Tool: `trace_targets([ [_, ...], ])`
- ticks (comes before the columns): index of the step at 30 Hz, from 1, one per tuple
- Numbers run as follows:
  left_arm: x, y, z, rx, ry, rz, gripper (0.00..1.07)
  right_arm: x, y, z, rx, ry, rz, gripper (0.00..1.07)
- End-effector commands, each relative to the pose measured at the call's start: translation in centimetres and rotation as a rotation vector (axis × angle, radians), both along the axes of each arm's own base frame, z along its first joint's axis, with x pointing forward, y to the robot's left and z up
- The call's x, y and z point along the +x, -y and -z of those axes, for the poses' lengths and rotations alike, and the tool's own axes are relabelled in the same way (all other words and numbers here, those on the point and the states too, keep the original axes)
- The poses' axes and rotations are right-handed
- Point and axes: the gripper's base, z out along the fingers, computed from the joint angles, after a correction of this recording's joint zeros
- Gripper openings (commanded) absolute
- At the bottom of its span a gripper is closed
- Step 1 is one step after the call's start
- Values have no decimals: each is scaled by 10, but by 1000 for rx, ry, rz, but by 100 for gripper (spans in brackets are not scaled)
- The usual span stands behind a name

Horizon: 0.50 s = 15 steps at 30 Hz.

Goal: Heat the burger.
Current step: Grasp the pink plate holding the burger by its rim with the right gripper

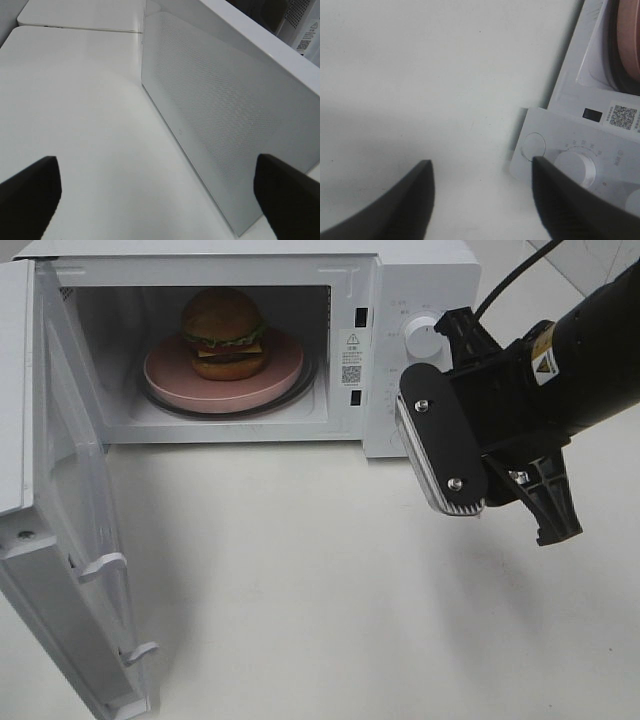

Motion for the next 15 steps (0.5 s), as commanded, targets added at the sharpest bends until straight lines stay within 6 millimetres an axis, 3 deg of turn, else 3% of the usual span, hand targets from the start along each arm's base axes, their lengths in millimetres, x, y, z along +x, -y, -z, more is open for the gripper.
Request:
trace_targets([
  [1,-2,0,0,-5,27,-2,100,5,-3,5,25,3,28,85],
  [5,-2,0,0,-5,27,-2,100,8,-9,12,31,2,33,90],
  [12,-2,0,0,-5,27,-2,100,14,-25,22,19,11,26,89],
  [15,-2,0,0,-5,27,-2,100,23,-42,23,31,15,28,88],
])
